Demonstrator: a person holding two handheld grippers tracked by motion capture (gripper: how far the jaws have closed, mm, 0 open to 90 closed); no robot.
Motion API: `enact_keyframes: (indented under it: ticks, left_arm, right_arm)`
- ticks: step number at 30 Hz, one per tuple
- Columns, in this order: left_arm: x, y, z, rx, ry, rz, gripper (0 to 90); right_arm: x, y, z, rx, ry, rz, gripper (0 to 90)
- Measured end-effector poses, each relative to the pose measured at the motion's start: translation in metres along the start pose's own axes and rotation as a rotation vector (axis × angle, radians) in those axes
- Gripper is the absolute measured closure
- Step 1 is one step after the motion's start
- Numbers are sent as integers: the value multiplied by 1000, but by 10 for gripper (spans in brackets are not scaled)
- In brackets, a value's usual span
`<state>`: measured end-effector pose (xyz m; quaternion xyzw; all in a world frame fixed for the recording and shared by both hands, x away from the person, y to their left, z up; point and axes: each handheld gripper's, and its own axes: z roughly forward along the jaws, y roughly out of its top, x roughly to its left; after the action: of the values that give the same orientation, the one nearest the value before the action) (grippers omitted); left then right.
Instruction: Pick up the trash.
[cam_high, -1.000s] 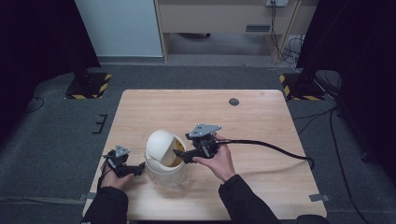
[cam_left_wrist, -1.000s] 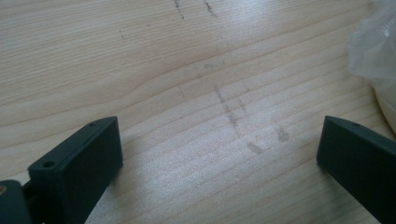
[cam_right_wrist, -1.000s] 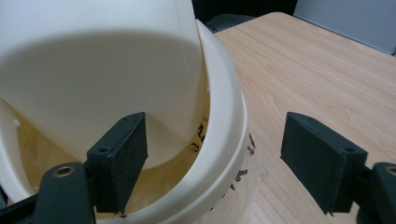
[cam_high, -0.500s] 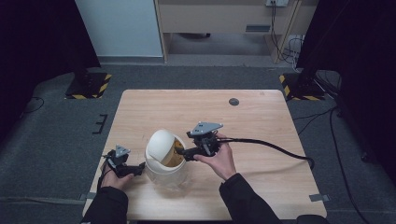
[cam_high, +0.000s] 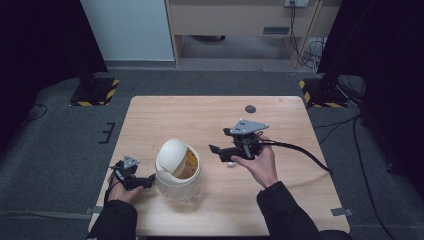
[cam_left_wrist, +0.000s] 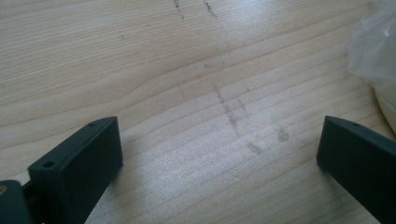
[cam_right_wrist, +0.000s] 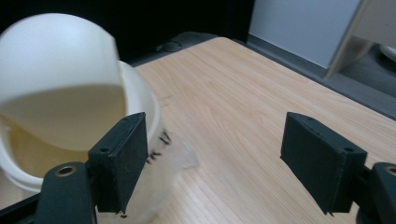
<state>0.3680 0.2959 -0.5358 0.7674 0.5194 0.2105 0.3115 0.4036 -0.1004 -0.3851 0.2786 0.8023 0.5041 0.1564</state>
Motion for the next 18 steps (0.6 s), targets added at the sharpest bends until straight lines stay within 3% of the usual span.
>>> enact_keyframes:
  ticks: [9,18]
  left_arm:
    - [0,0,0,0,0,1,0]
    - [0,0,0,0,0,1,0]
  right_arm:
    - [-22,-25,-5,42,-58,29,234]
    - [-32,-52,2,98,-94,37,244]
